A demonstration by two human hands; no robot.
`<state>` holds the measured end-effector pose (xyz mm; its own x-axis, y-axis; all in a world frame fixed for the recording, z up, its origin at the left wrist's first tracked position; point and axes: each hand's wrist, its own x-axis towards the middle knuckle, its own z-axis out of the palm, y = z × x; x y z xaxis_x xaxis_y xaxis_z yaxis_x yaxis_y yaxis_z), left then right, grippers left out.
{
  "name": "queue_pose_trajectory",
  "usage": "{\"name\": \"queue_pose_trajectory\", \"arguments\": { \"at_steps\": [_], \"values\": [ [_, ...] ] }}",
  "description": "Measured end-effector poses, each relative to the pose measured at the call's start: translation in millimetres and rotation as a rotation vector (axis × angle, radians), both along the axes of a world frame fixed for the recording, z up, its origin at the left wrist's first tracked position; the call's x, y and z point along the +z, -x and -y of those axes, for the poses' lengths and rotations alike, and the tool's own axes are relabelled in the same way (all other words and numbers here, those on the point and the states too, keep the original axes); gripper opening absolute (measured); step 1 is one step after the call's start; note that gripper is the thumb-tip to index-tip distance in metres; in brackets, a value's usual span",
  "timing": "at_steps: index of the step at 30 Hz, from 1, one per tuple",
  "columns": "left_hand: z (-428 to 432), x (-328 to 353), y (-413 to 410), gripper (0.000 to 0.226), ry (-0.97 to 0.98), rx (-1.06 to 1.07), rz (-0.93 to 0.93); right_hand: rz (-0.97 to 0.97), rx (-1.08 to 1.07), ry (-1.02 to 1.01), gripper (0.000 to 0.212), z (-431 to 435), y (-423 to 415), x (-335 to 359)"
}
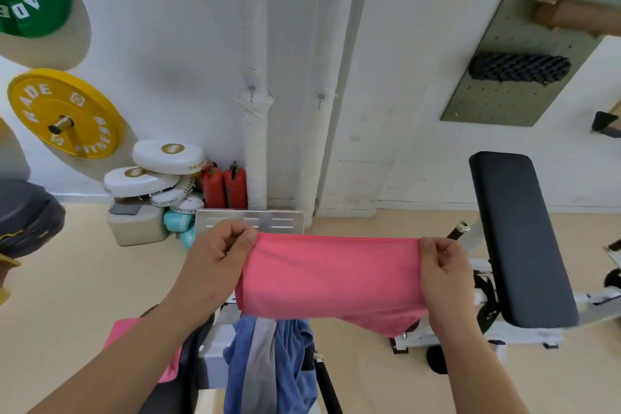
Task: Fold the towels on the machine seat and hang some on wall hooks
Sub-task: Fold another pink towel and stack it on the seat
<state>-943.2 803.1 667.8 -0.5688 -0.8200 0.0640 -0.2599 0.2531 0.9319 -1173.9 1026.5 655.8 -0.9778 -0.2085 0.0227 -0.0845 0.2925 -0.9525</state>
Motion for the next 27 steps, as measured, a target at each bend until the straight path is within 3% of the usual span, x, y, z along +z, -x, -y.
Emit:
{"name": "queue_pose_trajectory", "arguments": {
  "at_steps": [7, 9, 12, 18, 27],
  "values": [
    [-13.9, -22.8, -1.0, 0.012, -0.239, -0.054, 0.064, 0.148, 0.010, 0.060, 0.017, -9.7, -20.4, -10.4],
    [-19.7, -22.8, 1.3, 0.008, -0.436, -0.074, 0.038, 0.180, -0.010, 0.104, 0.018, -11.4, -28.3, -13.8],
    [-37.0, -20.9, 4.8, 0.023, -0.653, -0.197, 0.035, 0.235, 0.008, 0.135, 0.015, -9.3, -44.6, -18.1],
    [-90.4, -9.6, 24.7, 0.005, -0.571, -0.137, -0.065, 0.282, 0.266, 0.184, 0.009, 17.9, -102.4, -8.9],
    [-106.2, -1.4, 10.9, 0.021, -0.463, -0.082, -0.141, 0.325, 0.291, 0.254, 0.004, 24.8, -125.7, -4.0]
  ]
}}
